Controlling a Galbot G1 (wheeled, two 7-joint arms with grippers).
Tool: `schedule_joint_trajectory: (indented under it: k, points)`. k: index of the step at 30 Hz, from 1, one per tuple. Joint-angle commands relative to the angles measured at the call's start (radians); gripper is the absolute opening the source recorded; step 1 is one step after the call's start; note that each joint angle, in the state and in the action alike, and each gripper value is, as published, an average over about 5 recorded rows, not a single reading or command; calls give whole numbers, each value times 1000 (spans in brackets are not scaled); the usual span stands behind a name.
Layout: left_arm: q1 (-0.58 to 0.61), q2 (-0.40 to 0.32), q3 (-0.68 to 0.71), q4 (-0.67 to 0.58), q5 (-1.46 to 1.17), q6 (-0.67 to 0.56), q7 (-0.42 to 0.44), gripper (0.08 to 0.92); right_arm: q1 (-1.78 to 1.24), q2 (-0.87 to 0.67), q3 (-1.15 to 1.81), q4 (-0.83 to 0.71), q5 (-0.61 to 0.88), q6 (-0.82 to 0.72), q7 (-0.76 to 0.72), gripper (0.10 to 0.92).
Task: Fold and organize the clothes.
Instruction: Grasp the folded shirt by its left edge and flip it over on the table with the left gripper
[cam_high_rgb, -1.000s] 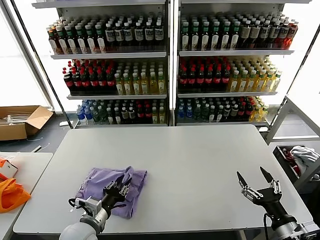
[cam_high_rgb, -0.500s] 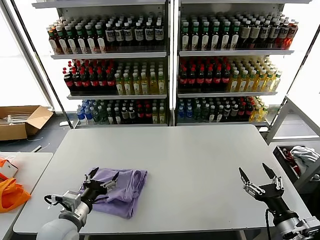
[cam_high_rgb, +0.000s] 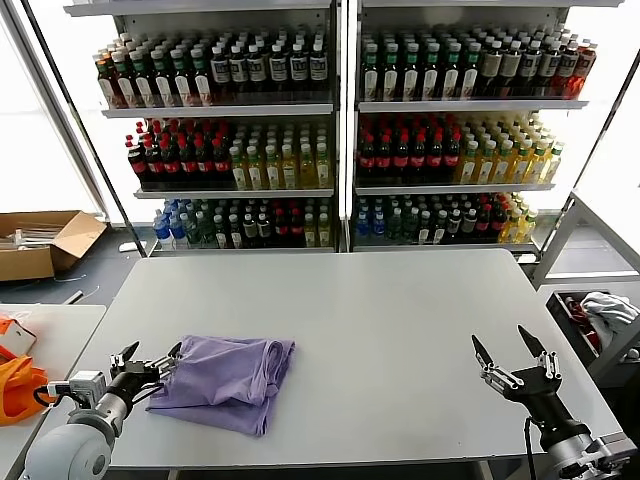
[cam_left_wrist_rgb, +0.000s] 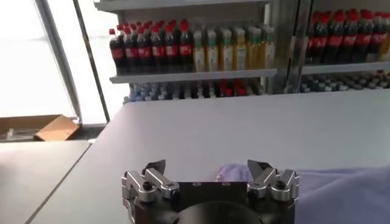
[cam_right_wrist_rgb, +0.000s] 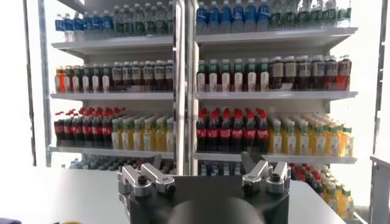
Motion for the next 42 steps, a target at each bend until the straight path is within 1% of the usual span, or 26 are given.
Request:
schedule_joint_trajectory:
  k: [1,5,12,17,19,23,33,35,39,42]
  points:
    - [-28,-46,33,68,-83,61,0,822,2,-1,-2,4,-5,-1,1,823]
    - [-33,-56,67,67,-79,68,9,823,2,-1,0,8,-6,-2,1,823]
    - [-43,-69,95,116,-46,61,45,823,-5,1,8,11,-5,1,2,823]
    - [-32,-75,100,105,-46,59,49,820,-6,0,9,9,-4,7,2,823]
    - [-27,-79,100,94,-48,59,48,798,-4,-1,6,9,-4,7,2,823]
    - [-14,-83,99,71,-52,59,48,698,4,-7,5,10,1,6,3,823]
    - [-10,-90,78,48,-58,54,45,404,-3,-11,21,9,16,17,1,823]
    - [-9,-109,69,42,-58,52,35,352,-4,-9,24,8,19,20,0,823]
    - [-8,-180,50,14,-56,51,2,231,-2,-8,19,5,20,22,1,823]
    - [8,-200,11,-22,-53,43,-6,155,1,-12,15,6,22,22,1,823]
